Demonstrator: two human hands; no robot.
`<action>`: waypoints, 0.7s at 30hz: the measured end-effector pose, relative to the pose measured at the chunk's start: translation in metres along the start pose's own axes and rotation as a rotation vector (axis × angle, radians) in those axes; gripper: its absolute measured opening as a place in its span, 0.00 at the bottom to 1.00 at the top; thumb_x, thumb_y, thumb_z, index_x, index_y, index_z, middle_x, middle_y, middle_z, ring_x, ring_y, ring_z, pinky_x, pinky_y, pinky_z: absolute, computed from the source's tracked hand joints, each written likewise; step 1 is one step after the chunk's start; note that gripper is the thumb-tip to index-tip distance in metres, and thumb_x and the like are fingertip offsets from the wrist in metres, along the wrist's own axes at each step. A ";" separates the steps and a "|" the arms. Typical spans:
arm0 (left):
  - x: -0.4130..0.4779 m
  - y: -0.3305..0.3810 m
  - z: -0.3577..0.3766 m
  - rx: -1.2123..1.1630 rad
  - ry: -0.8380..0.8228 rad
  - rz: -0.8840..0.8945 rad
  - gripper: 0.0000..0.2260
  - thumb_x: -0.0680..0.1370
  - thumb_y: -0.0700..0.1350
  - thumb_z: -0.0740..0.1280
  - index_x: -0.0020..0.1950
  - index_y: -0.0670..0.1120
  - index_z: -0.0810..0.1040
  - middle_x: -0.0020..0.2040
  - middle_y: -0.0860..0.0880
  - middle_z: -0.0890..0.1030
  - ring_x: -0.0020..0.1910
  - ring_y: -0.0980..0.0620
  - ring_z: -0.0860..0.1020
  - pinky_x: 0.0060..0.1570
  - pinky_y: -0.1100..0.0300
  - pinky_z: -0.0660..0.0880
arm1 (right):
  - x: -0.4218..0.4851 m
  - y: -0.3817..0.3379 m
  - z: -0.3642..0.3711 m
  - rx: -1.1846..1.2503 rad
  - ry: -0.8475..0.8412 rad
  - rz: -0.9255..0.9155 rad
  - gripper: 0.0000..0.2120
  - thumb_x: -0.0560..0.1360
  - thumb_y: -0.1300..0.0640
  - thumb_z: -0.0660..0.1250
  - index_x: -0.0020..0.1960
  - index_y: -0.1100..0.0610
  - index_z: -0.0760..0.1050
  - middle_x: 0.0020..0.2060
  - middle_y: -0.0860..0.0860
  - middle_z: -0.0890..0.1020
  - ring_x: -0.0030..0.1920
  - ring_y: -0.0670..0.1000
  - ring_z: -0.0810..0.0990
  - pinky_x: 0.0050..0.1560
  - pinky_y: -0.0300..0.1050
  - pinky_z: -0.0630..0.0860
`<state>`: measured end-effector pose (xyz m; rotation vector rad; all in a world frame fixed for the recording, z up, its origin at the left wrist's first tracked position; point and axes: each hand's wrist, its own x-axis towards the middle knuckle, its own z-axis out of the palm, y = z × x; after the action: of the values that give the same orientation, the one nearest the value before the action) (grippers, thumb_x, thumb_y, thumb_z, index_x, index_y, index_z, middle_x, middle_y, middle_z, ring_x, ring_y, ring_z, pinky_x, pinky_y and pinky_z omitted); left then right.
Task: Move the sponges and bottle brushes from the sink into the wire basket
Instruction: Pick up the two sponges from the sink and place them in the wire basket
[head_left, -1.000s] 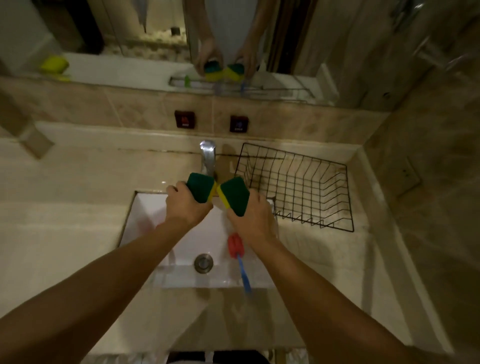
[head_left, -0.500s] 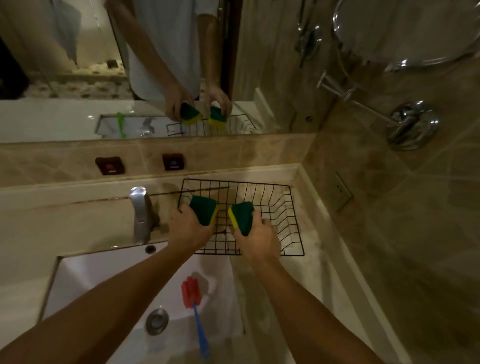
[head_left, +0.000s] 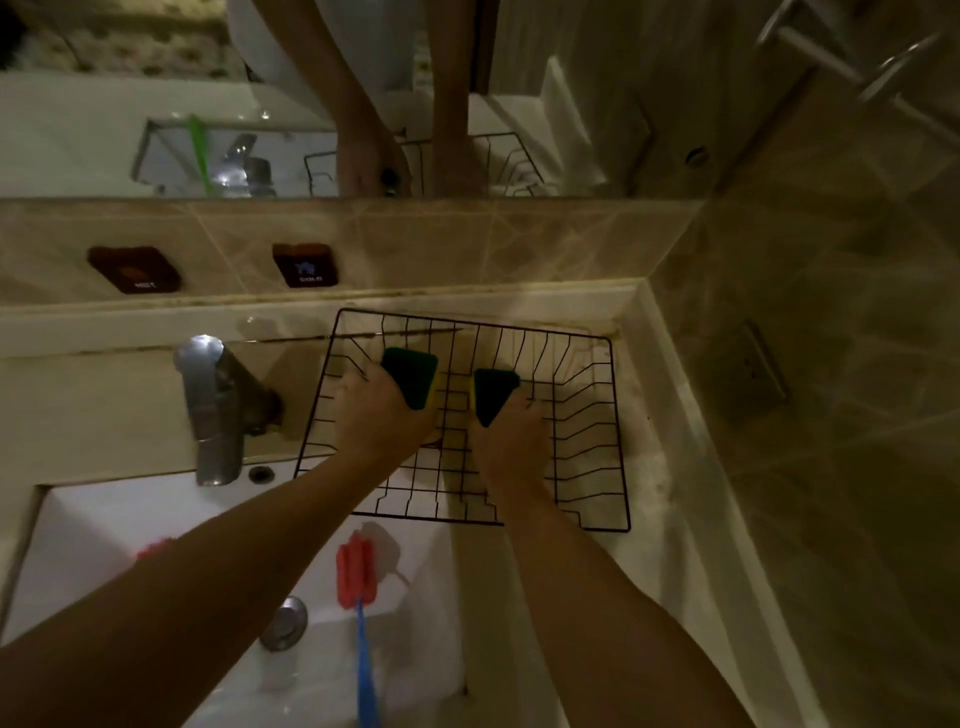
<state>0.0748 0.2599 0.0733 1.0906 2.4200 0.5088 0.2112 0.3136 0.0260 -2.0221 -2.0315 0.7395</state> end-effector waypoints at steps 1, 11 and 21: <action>0.003 0.000 0.003 0.021 0.006 0.006 0.33 0.69 0.55 0.72 0.66 0.38 0.67 0.59 0.38 0.73 0.57 0.40 0.73 0.55 0.48 0.75 | 0.004 0.002 0.004 -0.028 -0.011 0.005 0.33 0.72 0.46 0.71 0.69 0.61 0.65 0.59 0.61 0.73 0.55 0.59 0.77 0.49 0.50 0.79; 0.020 0.000 0.031 0.114 -0.017 -0.013 0.37 0.70 0.59 0.69 0.69 0.35 0.63 0.63 0.31 0.72 0.63 0.30 0.70 0.60 0.40 0.71 | 0.014 0.004 0.011 -0.088 -0.052 0.048 0.41 0.71 0.37 0.69 0.73 0.59 0.61 0.63 0.61 0.70 0.59 0.60 0.76 0.52 0.52 0.80; 0.023 0.033 0.075 0.119 -0.082 -0.079 0.39 0.69 0.69 0.59 0.64 0.38 0.68 0.61 0.37 0.73 0.61 0.37 0.70 0.57 0.46 0.69 | 0.001 0.017 -0.017 0.043 0.026 0.019 0.23 0.81 0.41 0.56 0.61 0.60 0.70 0.57 0.58 0.74 0.52 0.54 0.74 0.44 0.44 0.68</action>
<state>0.1204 0.3091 0.0217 1.0372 2.4356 0.2921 0.2335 0.3171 0.0324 -2.0201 -1.9677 0.7492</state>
